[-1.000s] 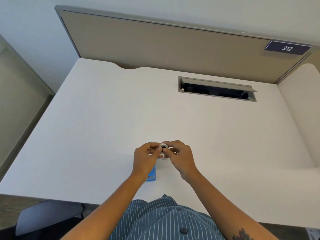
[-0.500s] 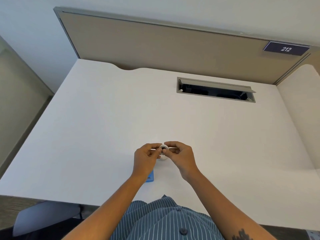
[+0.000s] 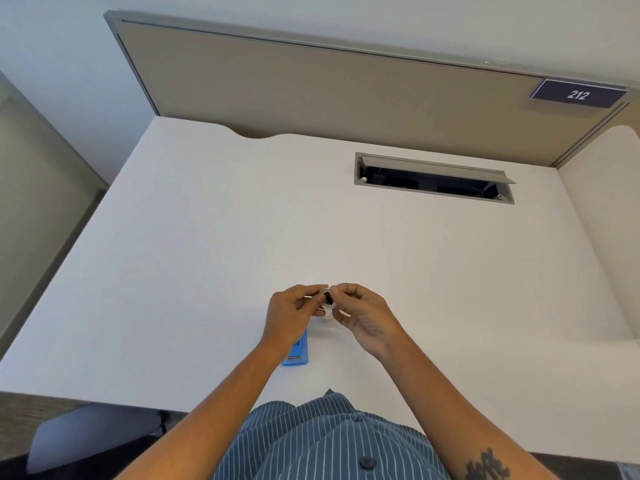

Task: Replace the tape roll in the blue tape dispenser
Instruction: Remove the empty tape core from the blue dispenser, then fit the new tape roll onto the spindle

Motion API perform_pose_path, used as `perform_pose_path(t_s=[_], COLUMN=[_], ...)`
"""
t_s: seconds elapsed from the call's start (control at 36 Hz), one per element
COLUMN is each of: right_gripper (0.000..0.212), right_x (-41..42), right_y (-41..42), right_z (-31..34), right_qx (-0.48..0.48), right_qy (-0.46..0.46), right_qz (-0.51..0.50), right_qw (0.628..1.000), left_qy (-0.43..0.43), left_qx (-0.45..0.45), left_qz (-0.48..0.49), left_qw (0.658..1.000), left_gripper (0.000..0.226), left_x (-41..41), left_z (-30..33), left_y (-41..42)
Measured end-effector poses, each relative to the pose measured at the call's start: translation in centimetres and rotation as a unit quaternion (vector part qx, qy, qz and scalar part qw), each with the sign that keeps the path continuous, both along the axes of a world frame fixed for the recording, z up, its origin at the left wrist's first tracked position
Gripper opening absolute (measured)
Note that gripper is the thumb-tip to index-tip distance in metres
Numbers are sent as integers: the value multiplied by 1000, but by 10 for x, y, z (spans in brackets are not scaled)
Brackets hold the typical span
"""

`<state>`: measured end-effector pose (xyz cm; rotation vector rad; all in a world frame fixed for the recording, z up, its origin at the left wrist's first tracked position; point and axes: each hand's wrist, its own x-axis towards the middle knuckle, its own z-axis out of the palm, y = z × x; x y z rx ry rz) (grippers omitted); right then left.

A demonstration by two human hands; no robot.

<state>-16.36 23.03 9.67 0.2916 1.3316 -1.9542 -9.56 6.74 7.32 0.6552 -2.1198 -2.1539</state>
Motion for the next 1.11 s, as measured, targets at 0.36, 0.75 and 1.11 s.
perform_pose_path(t_s=[0.36,0.75,1.11], right_gripper=[13,16,5], right_x=[-16,-32,-22], right_y=[-3,-7,-5], right_z=[-11,-25,-39], right_qx=[-56,55,328], right_qy=[-84,-69,166], right_qz=[-59,-44,63], right_qw=[993,995,928], left_qy=[-3,-29,-124], left_qx=[31,-31,-217], left_qz=[-1,42,-4], left_qw=[1000,998,968], left_gripper=[21,21,21], left_x=[-15,-39,-74], left_z=[2,-9,-53], left_y=[-5,-21,-51])
